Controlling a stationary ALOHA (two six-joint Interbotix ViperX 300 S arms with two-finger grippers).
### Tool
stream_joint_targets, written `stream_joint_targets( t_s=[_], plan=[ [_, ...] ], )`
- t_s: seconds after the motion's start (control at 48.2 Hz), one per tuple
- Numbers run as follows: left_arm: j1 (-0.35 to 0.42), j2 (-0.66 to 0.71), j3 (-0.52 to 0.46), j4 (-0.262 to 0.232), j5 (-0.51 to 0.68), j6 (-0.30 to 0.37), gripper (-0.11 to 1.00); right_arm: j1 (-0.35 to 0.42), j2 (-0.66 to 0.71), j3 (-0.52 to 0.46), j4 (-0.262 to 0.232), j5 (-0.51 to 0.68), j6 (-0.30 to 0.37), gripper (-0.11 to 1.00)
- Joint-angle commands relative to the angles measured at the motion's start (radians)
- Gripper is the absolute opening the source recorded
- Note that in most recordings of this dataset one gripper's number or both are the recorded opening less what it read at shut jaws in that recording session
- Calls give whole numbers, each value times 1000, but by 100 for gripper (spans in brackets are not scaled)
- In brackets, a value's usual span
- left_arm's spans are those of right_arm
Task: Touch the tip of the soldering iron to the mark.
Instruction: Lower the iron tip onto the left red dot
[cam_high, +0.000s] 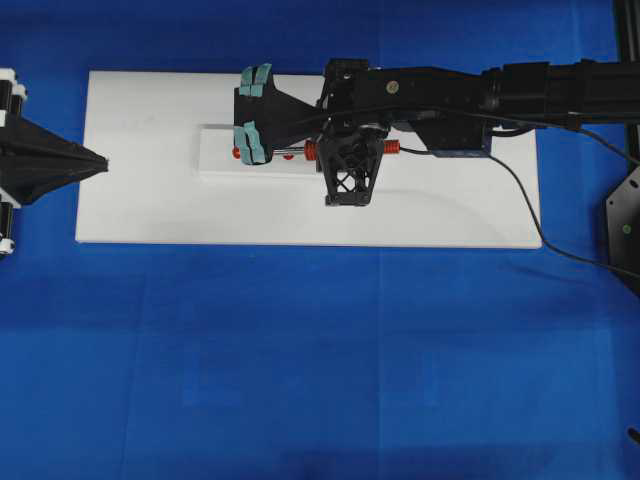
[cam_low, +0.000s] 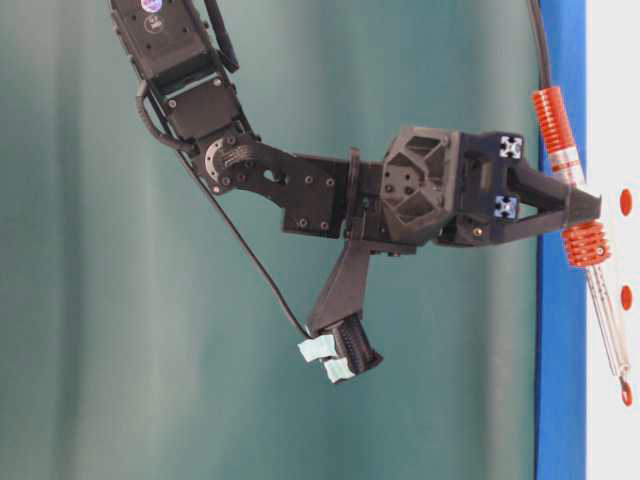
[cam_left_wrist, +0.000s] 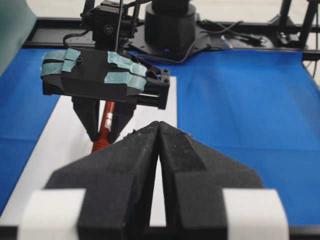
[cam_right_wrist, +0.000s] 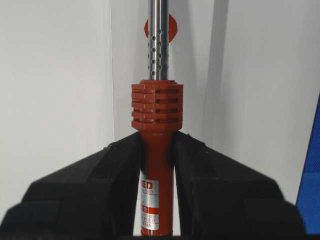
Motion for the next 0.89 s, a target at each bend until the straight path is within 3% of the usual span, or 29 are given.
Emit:
stream_joint_targets(
  t_s=[0.0,0.871],
  plan=[
    [2,5,-11,2,-5,0,0,-5,-18,-25,0,-3,-2,6],
    [0,5,-11,2,-3,0,0,-3,-11,-25,0,12,-3,6]
  ],
)
